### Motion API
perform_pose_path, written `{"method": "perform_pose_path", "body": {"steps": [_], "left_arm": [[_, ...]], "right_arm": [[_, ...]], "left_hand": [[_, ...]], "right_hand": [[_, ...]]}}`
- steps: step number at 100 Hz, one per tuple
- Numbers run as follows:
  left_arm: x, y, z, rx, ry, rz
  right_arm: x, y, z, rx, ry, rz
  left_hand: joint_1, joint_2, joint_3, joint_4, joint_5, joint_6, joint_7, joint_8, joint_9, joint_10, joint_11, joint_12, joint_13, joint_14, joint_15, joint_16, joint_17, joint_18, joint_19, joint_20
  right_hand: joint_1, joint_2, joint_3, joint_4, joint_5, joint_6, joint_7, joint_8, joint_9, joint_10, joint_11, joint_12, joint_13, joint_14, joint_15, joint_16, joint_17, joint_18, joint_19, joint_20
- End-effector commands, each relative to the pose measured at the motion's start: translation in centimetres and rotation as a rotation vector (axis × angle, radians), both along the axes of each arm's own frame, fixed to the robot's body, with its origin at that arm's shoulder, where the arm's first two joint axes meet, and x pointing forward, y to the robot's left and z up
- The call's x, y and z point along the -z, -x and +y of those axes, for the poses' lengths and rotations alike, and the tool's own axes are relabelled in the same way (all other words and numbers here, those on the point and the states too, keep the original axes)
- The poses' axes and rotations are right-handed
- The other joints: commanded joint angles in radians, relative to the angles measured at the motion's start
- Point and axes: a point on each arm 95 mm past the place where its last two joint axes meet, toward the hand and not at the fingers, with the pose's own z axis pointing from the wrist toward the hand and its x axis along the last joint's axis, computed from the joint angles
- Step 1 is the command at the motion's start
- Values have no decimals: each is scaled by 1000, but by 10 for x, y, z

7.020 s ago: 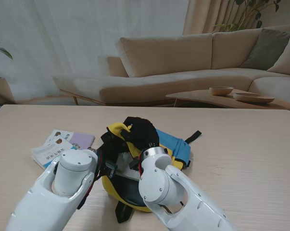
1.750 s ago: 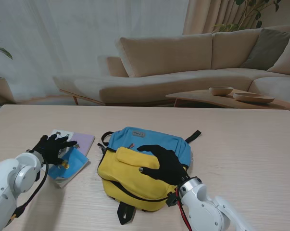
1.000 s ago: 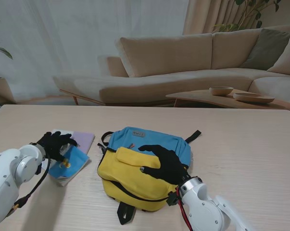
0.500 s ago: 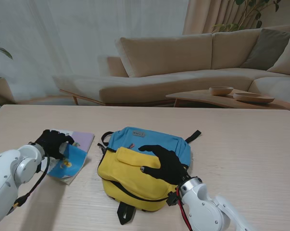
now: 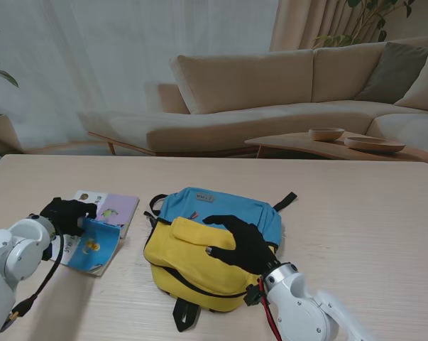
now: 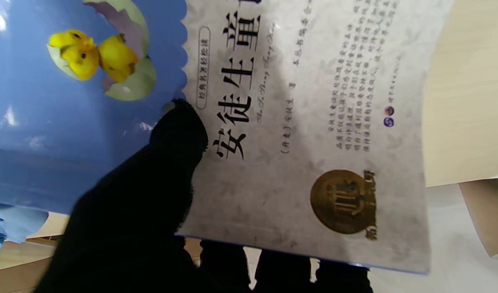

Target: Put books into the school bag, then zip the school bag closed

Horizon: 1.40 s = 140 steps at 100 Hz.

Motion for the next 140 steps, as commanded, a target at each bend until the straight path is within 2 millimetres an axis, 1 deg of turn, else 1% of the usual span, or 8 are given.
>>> {"method": "perform_pose_path", "body": {"steps": [1, 9, 18, 23, 36, 49, 64, 140], "left_arm": [[-1, 6, -4, 12, -3, 22], [-7, 12, -4, 17, 3, 21], [-15, 19, -6, 23, 16, 23], [-20, 23, -8, 26, 25, 28], [-31, 31, -13, 35, 50, 9], [-41, 38, -18, 45, 94, -28], [-53, 46, -22, 50, 154, -55], [-110, 72, -61, 111, 516, -191]], "right_arm": [[0, 6, 7, -21, -13, 11], [-1, 7, 8, -22, -21, 12], [-1, 8, 9, -26, -25, 11], [-2, 9, 10, -27, -27, 11], [-2, 10, 11, -29, -37, 12], [-3, 11, 12, -31, -44, 14], [-5, 11, 13, -31, -49, 9], [-12, 1, 22, 12, -86, 26]], "left_hand": [[92, 50, 131, 88, 69, -9, 80, 8, 64, -34, 31, -12, 86, 32, 19, -14, 41, 71, 107, 7], [89, 38, 141, 90, 87, -8, 82, -6, 82, -34, -57, -7, 157, 28, 52, -29, 97, 90, 186, 14], [98, 28, 154, 91, 99, 14, 87, -11, 101, 26, -297, -94, 236, 3, 79, -46, 164, 86, 241, 7], [95, 15, 163, 93, 114, 24, 86, -15, 151, 75, -332, -135, 279, 2, 72, -65, 201, 91, 250, -2], [94, 2, 163, 98, 113, 29, 72, -44, 213, 109, -371, -202, 327, 14, 46, -97, 242, 104, 256, -24], [106, 13, 152, 101, 85, 56, -119, -312, 262, 134, -443, -198, 350, 17, 30, -98, 259, 108, 262, -47], [151, 66, 99, 106, 312, 100, -164, -537, 303, 182, -550, -170, 370, 29, 20, -74, 269, 132, 268, -50], [139, 46, 175, 103, 337, 133, -128, -388, 272, 210, -505, -94, 342, 49, 92, -8, 233, 189, 320, 14]], "right_hand": [[-38, -3, 23, 29, -9, 8, 15, -14, 2, -30, 14, -7, 7, -29, 5, 4, 5, -37, 26, 2], [-38, -4, 25, 29, -7, 7, 16, -14, 4, -30, 15, -7, 11, -27, 6, 4, 7, -37, 30, 4], [-39, -3, 26, 29, -6, 8, 17, -15, 6, -30, 15, -7, 13, -24, 6, 4, 10, -35, 34, 7], [-39, -3, 27, 29, -6, 8, 17, -15, 7, -29, 15, -7, 14, -25, 6, 4, 11, -36, 36, 8], [-40, -4, 29, 29, -4, 7, 19, -15, 10, -29, 15, -6, 19, -23, 8, 5, 15, -35, 41, 12], [-39, -4, 31, 29, -4, 8, 20, -15, 11, -28, 15, -6, 20, -22, 7, 5, 15, -35, 44, 14], [-40, -4, 32, 29, -3, 9, 20, -16, 13, -28, 15, -6, 22, -22, 7, 5, 17, -35, 46, 17], [-35, -10, 41, 31, -12, 11, 21, -18, 18, -24, 19, -3, 33, -14, 12, 8, 30, -30, 59, 29]]}}
